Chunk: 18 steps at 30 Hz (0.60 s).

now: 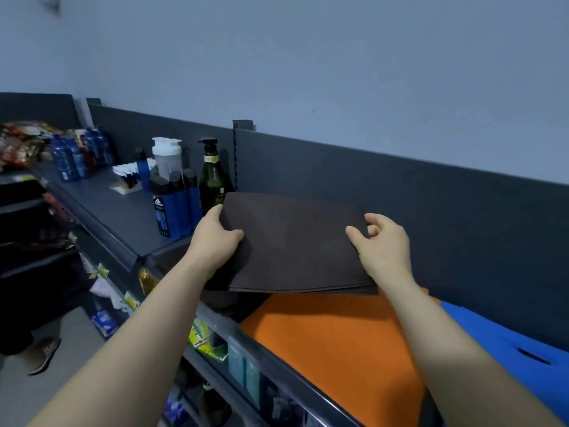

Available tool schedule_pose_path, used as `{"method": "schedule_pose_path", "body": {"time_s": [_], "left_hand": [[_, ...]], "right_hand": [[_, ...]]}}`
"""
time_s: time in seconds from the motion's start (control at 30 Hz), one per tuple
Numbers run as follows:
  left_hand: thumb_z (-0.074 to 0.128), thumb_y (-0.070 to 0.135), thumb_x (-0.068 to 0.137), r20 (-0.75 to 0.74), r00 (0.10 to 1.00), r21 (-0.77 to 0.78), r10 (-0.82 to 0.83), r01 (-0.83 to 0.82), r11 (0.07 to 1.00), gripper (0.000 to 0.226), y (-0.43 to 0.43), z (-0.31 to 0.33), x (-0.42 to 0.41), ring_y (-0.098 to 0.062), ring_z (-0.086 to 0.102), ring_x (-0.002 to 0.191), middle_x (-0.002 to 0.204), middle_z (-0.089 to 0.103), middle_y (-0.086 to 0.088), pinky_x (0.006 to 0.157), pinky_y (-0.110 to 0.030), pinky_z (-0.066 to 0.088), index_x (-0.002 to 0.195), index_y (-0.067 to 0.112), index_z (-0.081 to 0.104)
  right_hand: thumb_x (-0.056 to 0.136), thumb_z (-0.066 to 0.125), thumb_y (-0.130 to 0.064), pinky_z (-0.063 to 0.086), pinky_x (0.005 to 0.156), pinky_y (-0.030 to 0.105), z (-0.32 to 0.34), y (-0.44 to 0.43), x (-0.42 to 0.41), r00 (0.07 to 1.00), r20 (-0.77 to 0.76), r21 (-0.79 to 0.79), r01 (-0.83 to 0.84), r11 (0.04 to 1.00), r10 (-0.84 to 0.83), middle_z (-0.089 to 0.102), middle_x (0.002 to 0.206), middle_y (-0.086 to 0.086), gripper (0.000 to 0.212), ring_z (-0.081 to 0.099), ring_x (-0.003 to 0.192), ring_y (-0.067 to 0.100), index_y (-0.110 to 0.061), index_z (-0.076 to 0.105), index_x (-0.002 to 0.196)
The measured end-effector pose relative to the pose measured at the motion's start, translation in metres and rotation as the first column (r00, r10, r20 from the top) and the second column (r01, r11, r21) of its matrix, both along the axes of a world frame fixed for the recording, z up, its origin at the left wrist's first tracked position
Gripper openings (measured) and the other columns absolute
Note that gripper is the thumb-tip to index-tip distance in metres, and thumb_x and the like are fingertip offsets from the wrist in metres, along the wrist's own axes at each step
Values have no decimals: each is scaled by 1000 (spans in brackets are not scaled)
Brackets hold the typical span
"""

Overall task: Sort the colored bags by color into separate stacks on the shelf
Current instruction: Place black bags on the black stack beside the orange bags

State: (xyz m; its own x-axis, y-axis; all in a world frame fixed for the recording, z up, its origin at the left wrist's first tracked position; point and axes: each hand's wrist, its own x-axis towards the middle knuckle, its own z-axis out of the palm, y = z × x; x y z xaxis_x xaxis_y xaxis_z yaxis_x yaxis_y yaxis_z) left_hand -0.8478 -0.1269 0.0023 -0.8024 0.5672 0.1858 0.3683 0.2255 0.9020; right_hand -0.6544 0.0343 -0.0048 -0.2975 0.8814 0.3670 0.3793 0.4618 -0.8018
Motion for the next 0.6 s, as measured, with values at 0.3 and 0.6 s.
{"method": "schedule_pose_path", "body": {"time_s": [0.3,0.6], "left_hand": [[59,9,89,-75,977,-143,-200,188,972,49,13,-21,-142,-15,54,97,115,57,5,80,-28,42,135,20,46],[55,4,87,-63,950,-462,-307,245,852,51,11,-77,-220,-30,53,116,131,54,-13,88,-31,42,137,6,45]], "right_hand": [[88,63,-33,38,73,22,-45,-38,-109,983,36,-23,179,984,-179,60,100,-2,47,59,95,14,-18,53,132],[88,61,-44,40,70,25,-92,-72,-168,891,419,-77,227,971,-175,65,109,1,47,60,100,19,-15,59,125]]}}
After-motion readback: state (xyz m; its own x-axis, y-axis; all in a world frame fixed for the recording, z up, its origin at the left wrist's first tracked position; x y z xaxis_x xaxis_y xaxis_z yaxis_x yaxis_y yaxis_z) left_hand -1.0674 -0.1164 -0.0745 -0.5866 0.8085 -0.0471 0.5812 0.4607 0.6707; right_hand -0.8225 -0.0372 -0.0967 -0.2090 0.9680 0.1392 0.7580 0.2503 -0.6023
